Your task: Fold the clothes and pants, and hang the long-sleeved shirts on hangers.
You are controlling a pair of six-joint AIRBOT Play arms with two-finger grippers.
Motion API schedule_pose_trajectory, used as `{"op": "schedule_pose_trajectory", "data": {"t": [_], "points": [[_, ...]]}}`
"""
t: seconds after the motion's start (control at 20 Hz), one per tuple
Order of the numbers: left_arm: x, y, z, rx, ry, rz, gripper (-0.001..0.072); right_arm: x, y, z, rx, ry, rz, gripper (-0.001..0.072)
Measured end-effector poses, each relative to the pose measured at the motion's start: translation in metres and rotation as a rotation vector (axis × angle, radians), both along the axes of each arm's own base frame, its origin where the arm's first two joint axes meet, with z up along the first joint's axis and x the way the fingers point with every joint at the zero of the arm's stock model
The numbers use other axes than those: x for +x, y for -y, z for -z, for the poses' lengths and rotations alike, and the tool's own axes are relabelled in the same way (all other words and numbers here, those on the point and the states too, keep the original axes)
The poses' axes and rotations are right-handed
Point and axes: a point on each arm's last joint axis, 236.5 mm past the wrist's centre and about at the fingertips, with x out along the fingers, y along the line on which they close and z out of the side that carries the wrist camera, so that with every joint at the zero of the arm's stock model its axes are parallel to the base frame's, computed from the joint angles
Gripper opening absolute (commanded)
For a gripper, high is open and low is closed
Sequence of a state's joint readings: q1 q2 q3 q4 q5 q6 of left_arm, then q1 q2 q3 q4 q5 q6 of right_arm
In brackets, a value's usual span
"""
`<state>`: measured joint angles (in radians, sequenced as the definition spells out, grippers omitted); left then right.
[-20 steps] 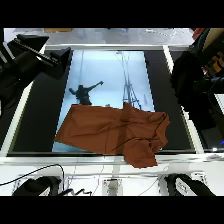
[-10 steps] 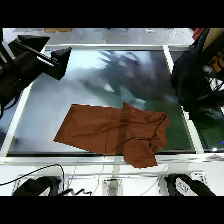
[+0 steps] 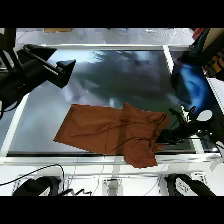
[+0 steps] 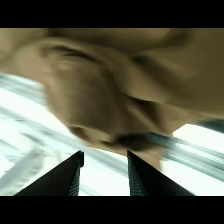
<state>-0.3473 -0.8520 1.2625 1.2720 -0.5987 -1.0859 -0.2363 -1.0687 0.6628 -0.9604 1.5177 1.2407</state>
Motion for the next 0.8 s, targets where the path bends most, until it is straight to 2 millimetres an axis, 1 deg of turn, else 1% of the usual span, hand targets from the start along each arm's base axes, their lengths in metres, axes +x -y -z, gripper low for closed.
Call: {"op": "schedule_pose_trajectory", "data": {"t": [0.05, 0.1, 0.15, 0.2, 0.35, 0.5, 0.65, 0.8], "points": [[0.000, 0.000, 0.001, 0.002, -0.004, 0.001, 0.0701, 0.002, -0.011, -0.003, 0.050, -0.003, 0.030, 0.0329], [-0.001, 0.000, 0.002, 0.004, -0.009, 0.003, 0.0701, 0.005, -0.018, -0.005, 0.084, -0.006, 0.064, 0.0357], [-0.001, 0.001, 0.003, 0.007, -0.013, 0.004, 0.0701, 0.008, -0.025, -0.007, 0.110, -0.013, 0.093, 0.0432], [-0.001, 0.001, 0.004, 0.007, -0.015, 0.005, 0.0701, 0.011, -0.030, -0.007, 0.122, -0.018, 0.117, 0.0461], [-0.002, 0.001, 0.005, 0.010, -0.020, 0.006, 0.0701, 0.019, -0.040, -0.001, 0.099, -0.034, 0.178, 0.0450], [-0.002, 0.001, 0.006, 0.011, -0.023, 0.008, 0.0699, 0.021, -0.047, 0.005, 0.070, -0.044, 0.200, 0.0450], [-0.002, 0.001, 0.006, 0.012, -0.025, 0.008, 0.0699, 0.022, -0.048, 0.005, 0.048, -0.047, 0.199, 0.0451], [-0.002, 0.001, 0.006, 0.012, -0.025, 0.008, 0.0699, 0.025, -0.039, -0.001, -0.002, -0.032, 0.165, 0.0450]]}}
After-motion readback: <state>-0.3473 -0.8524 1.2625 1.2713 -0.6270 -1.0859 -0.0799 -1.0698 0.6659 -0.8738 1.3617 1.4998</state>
